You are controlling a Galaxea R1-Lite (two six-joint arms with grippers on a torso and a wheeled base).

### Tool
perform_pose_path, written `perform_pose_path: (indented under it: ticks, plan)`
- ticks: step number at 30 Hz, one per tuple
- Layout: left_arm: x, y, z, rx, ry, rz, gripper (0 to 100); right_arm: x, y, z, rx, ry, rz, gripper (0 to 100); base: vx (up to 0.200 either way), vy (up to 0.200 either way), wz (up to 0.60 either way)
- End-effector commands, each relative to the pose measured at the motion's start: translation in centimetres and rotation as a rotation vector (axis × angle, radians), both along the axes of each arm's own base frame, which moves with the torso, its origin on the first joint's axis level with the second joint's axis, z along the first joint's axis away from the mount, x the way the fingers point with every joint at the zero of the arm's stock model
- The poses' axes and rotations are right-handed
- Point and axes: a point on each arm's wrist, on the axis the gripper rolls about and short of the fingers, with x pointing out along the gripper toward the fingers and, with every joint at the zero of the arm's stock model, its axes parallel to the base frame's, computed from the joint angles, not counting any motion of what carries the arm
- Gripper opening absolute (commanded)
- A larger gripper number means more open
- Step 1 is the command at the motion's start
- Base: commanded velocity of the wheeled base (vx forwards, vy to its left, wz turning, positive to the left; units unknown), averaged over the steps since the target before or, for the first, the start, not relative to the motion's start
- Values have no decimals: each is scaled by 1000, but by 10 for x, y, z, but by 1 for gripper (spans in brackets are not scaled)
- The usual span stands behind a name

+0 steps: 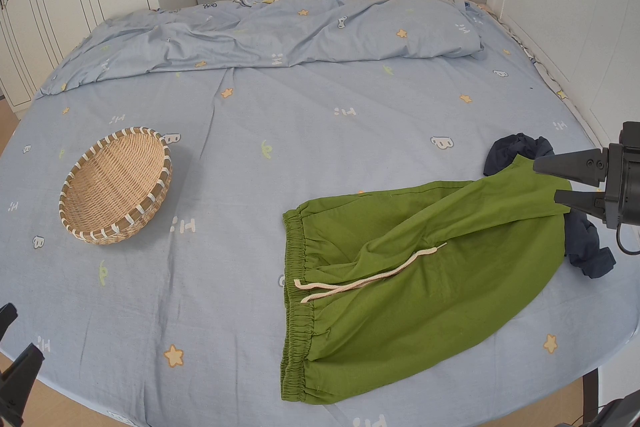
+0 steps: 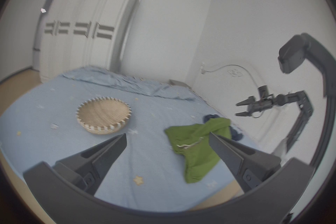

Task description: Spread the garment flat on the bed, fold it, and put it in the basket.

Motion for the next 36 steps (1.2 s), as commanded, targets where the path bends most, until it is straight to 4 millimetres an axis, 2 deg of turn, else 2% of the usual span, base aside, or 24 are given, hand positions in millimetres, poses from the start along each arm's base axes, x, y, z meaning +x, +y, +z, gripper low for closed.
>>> perform_pose_path:
  ticks: [1, 3, 6, 10, 11, 14, 16, 20, 22, 26, 28, 29, 36]
  plan:
    - [109, -33, -2, -133, 679, -464, 100, -5, -3, -2, -36, -59, 41, 100, 0, 0, 0]
    - [129, -48, -22, -159, 819, -587, 100, -5, -3, -3, -64, -74, 49, 100, 0, 0, 0]
    - [144, -63, -50, -117, 896, -659, 100, -5, -4, -6, -70, -72, 51, 100, 0, 0, 0]
    - [155, -77, -90, 2, 878, -743, 100, -6, -3, -11, -78, -58, 54, 100, 0, 0, 0]
    - [155, -77, -90, 2, 878, -743, 100, -6, -3, -11, -78, -58, 54, 100, 0, 0, 0]
    - [161, -90, -111, 108, 851, -826, 100, -8, -5, -12, -80, -55, 47, 100, 0, 0, 0]
    - [171, -99, -120, 156, 847, -858, 100, -8, -6, -12, -79, -56, 42, 100, 0, 0, 0]
    - [188, -110, -128, 200, 819, -869, 100, -12, -6, -14, -79, -54, 45, 100, 0, 0, 0]
    - [189, -116, -131, 209, 825, -884, 100, -15, -7, -16, -79, -53, 47, 100, 0, 0, 0]
    - [193, -117, -131, 208, 824, -880, 100, -15, -8, -15, -78, -59, 40, 100, 0, 0, 0]
    - [197, -118, -132, 208, 822, -873, 100, -15, -7, -14, -78, -60, 42, 100, 0, 0, 0]
    - [209, -120, -132, 210, 814, -831, 100, -16, -6, -15, -79, -58, 50, 100, 0, 0, 0]
    - [220, -125, -140, 217, 841, -795, 100, -16, -6, -15, -79, -58, 53, 100, 0, 0, 0]
